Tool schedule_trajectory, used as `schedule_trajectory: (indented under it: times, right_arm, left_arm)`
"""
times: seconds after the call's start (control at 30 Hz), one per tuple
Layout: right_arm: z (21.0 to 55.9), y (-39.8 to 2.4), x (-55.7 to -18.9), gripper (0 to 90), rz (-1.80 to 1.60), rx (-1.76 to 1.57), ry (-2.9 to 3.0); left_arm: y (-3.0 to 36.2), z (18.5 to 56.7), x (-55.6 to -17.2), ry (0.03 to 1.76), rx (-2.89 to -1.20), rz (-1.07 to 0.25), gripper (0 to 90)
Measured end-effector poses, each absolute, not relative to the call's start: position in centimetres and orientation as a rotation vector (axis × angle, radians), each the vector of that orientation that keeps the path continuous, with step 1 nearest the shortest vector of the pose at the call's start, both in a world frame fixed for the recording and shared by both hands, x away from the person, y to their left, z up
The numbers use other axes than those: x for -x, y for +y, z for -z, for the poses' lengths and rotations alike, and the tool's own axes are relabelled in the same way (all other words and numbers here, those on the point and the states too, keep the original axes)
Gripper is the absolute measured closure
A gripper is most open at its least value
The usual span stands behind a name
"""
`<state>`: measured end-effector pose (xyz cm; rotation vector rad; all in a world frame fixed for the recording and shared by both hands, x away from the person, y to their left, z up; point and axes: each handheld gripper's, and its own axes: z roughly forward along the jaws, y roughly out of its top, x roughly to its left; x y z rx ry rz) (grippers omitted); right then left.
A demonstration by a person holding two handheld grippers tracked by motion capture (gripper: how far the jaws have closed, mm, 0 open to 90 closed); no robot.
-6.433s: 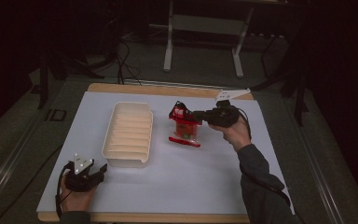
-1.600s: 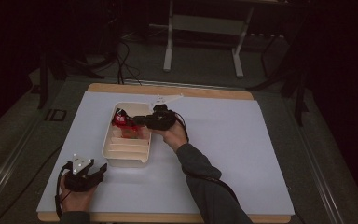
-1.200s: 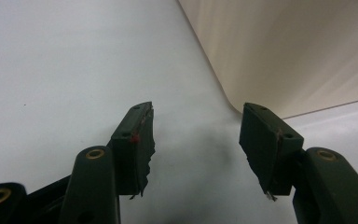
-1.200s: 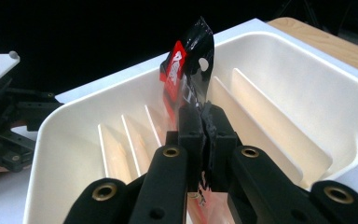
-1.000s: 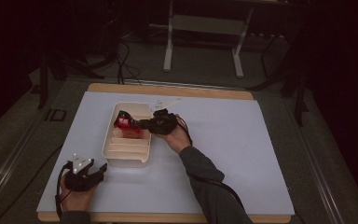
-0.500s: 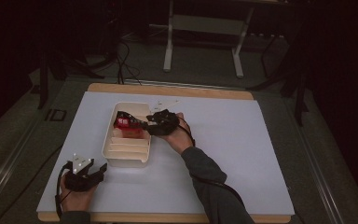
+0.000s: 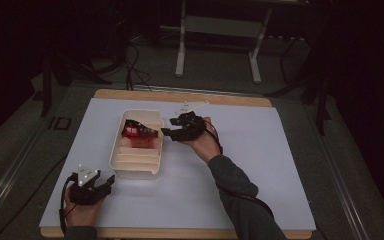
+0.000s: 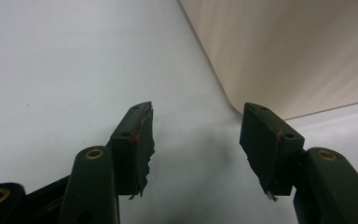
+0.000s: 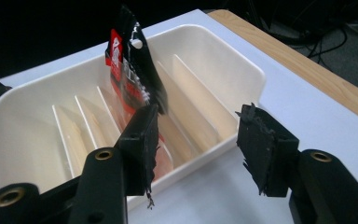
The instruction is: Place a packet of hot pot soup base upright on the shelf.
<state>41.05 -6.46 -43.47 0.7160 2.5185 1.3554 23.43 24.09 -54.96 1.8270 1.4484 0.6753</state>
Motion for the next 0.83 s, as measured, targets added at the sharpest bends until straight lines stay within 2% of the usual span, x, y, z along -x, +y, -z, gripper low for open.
schedule_trajectory:
  times: [0.57, 0.83]
  right_arm:
    - [41.7, -12.0, -40.7, 45.6, -1.405, -0.861, 2.469]
    - [42.4, -15.9, -39.1, 45.4, -1.41, -0.953, 2.419]
  left_arm:
    - [24.1, 55.0, -23.4, 1.459, -1.822, -0.683, 44.0]
    - [24.2, 54.9, -23.4, 1.485, -1.801, -0.694, 41.2]
